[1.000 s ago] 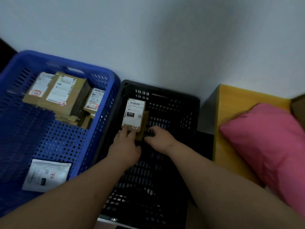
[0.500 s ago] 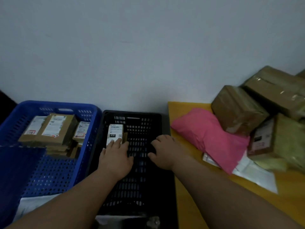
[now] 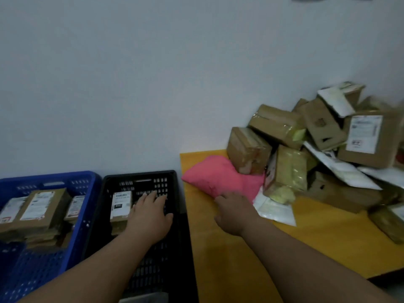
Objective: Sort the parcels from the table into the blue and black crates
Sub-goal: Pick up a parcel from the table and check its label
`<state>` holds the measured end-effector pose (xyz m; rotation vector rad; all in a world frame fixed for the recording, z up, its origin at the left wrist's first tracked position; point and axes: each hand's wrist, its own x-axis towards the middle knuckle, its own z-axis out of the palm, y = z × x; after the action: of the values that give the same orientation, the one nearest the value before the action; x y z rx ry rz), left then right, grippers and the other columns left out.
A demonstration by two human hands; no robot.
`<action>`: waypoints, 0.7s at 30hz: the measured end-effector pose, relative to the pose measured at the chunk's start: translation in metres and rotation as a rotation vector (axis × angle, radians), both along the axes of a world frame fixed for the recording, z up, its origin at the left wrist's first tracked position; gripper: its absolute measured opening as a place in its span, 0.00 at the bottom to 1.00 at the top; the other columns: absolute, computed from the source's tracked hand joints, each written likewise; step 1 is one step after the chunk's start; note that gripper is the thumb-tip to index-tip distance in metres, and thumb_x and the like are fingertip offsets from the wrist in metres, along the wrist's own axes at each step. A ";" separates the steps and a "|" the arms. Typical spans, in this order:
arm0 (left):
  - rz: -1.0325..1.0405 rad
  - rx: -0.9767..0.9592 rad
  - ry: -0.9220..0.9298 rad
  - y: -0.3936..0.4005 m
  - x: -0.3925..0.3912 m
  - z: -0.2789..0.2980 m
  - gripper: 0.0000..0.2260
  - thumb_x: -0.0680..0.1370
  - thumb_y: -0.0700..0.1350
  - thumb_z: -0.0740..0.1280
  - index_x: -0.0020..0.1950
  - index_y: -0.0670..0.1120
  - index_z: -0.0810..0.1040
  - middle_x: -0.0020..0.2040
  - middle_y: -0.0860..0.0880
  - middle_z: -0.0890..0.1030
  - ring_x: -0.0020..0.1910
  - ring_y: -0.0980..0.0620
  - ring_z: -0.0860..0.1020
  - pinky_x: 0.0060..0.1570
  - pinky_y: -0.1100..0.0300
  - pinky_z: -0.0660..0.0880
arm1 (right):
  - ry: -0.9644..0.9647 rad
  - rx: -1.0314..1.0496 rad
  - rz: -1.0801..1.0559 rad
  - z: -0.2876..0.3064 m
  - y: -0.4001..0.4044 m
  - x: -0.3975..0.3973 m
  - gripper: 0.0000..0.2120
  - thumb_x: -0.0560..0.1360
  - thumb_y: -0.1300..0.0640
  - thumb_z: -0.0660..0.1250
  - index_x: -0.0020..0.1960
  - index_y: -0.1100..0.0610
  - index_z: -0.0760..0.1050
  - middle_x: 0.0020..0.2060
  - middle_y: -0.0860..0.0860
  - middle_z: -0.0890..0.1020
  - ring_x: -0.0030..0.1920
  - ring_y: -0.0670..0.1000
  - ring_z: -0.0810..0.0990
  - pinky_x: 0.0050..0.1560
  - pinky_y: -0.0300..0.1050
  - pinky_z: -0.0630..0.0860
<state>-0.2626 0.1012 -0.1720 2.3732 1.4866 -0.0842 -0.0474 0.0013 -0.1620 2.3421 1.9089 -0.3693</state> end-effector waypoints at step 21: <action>-0.142 -0.129 -0.223 -0.133 0.288 0.012 0.26 0.78 0.51 0.65 0.75 0.45 0.66 0.69 0.44 0.72 0.67 0.44 0.70 0.64 0.52 0.69 | 0.372 0.109 -0.542 0.015 -0.179 0.270 0.22 0.80 0.52 0.61 0.73 0.54 0.67 0.68 0.54 0.70 0.66 0.54 0.71 0.62 0.45 0.70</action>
<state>0.0253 -0.0320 -0.1604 2.2968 1.1743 0.0484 0.2221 -0.1775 -0.1466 3.0219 1.3940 -0.8105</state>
